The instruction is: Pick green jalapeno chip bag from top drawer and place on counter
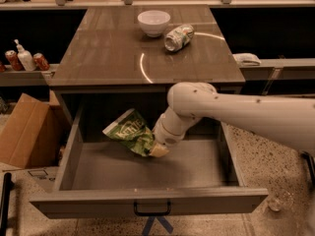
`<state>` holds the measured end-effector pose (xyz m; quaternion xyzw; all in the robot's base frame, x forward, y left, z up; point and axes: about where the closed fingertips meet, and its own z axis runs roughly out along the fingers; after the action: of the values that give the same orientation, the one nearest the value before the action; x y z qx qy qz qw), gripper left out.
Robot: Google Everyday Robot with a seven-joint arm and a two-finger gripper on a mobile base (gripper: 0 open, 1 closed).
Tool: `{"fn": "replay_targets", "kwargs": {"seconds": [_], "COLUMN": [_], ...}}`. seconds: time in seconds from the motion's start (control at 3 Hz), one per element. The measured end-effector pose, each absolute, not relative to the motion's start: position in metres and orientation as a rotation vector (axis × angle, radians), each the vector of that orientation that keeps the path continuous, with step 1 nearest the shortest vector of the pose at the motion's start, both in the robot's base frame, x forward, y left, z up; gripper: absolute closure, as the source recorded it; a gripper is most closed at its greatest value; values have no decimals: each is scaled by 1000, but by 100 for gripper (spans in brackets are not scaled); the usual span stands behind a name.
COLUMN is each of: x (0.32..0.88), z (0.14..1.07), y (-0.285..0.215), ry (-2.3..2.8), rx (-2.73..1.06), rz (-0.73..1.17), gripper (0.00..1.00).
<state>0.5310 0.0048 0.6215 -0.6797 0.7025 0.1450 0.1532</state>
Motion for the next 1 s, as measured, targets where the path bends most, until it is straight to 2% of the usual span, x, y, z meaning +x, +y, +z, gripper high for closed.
{"fn": "replay_targets", "kwargs": {"seconds": [0.67,1.0], "x": [499,499], "z": [693,693], "y": [-53,-53], "ry": [1750,1750], "rx": [-1889,-1889], "rz": [224,224], "gripper": [100,100]}}
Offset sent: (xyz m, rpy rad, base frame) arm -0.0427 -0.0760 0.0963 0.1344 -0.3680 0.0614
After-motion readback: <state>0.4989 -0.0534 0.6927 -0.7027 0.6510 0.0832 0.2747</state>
